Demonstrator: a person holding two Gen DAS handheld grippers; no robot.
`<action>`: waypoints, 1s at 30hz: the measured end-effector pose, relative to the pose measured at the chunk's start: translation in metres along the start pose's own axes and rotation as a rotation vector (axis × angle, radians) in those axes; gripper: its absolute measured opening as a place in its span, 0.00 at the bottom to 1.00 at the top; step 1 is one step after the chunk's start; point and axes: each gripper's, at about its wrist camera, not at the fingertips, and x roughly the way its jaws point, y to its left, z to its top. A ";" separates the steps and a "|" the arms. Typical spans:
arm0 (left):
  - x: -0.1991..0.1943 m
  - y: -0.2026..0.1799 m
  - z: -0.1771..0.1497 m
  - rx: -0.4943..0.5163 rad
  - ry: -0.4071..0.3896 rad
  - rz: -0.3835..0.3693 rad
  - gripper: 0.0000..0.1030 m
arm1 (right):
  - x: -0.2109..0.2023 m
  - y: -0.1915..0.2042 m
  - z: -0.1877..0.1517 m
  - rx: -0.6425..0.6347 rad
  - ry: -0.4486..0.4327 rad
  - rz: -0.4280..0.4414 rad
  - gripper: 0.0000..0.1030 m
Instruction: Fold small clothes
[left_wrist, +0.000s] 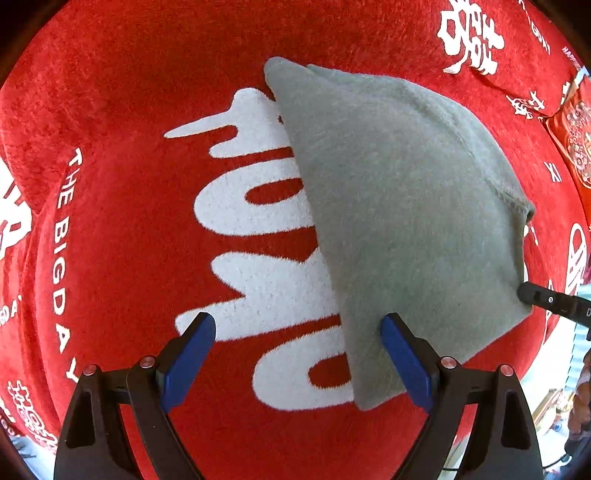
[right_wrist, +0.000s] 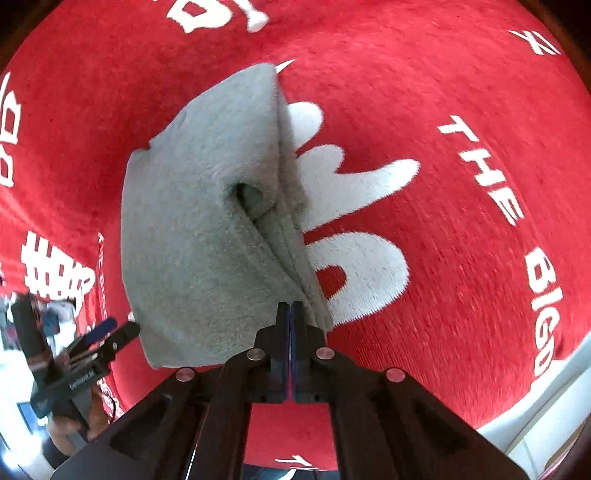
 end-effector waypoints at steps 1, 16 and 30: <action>-0.002 0.002 -0.001 -0.002 0.000 0.003 0.89 | -0.005 0.001 -0.001 0.014 -0.008 -0.007 0.03; -0.032 0.043 -0.008 -0.018 -0.036 0.014 0.89 | -0.022 0.054 -0.040 0.013 -0.033 0.010 0.04; -0.017 0.048 0.007 -0.116 -0.004 0.070 1.00 | -0.010 0.072 0.012 -0.111 0.041 0.033 0.25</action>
